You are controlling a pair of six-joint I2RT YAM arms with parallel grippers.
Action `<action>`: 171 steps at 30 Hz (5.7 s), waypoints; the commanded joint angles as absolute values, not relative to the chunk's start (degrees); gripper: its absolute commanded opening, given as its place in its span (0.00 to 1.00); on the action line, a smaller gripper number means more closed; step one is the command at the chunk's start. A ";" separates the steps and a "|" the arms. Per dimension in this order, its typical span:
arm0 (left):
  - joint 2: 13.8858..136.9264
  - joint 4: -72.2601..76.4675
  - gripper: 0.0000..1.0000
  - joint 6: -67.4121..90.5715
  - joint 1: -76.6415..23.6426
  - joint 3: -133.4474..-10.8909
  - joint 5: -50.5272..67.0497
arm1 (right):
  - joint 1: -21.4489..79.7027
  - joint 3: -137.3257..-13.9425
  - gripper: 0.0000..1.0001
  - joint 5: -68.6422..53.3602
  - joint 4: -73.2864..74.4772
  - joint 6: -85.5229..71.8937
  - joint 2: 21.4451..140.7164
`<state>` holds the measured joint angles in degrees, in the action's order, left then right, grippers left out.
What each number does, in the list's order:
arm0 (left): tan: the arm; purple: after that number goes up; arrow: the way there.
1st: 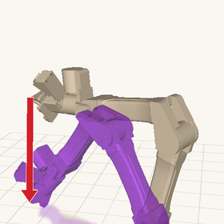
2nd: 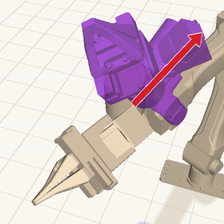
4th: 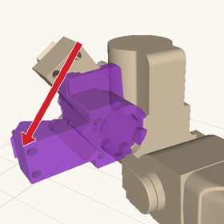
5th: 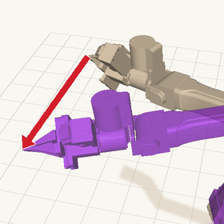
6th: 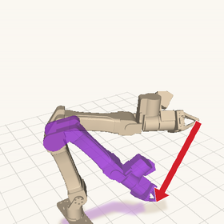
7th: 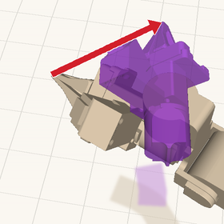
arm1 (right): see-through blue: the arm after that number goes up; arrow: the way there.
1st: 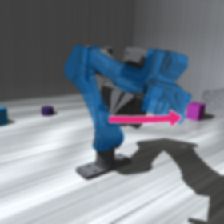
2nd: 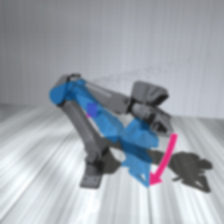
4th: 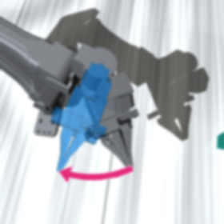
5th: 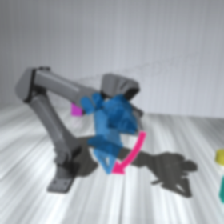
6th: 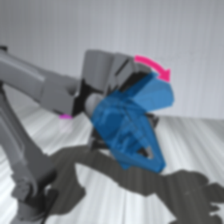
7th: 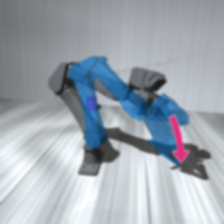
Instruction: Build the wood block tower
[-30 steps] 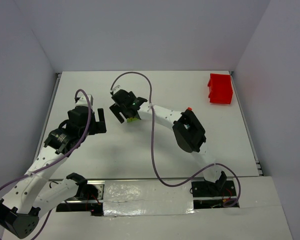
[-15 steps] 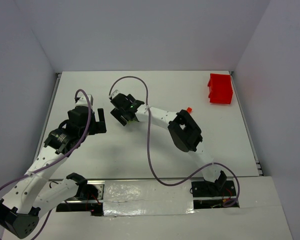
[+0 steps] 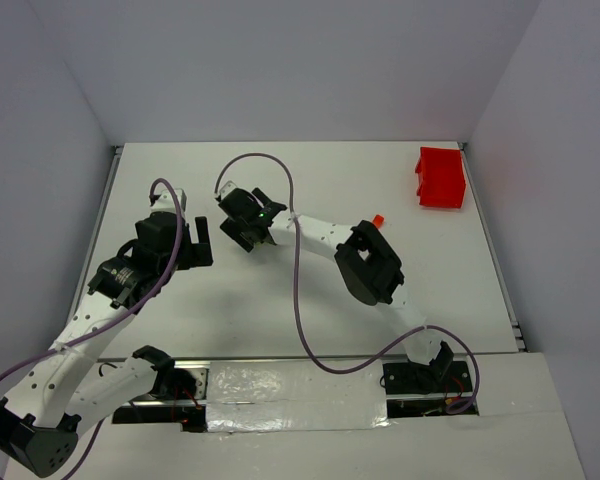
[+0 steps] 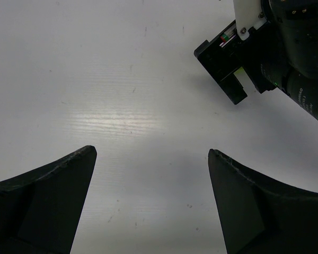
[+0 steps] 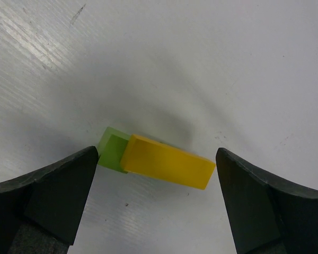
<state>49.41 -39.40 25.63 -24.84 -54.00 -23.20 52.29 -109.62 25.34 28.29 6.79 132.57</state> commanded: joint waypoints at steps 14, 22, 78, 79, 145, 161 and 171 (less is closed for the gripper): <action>49.39 -37.79 0.99 24.87 -24.52 -53.79 -22.85 | 52.91 -111.71 1.00 24.79 26.55 7.56 132.28; 49.39 -37.88 1.00 24.87 -24.52 -53.79 -22.94 | 52.56 -108.99 1.00 16.35 23.56 1.60 124.73; 49.13 -37.79 1.00 24.87 -24.52 -53.79 -22.85 | 43.59 -110.66 1.00 8.96 33.84 -20.65 129.20; 49.13 -37.79 0.99 24.87 -24.61 -53.79 -22.85 | 43.51 -110.57 1.00 8.88 33.75 -20.74 129.20; 49.48 -37.71 1.00 24.79 -24.61 -53.79 -22.59 | 44.21 -108.11 0.76 11.25 31.64 -20.21 124.63; 49.48 -37.71 0.99 24.70 -24.52 -53.79 -22.41 | 45.09 -110.13 0.77 10.19 32.17 -20.21 126.47; 49.22 -37.71 1.00 24.78 -24.52 -53.79 -22.41 | 45.53 -111.53 0.78 10.11 32.96 -20.04 127.97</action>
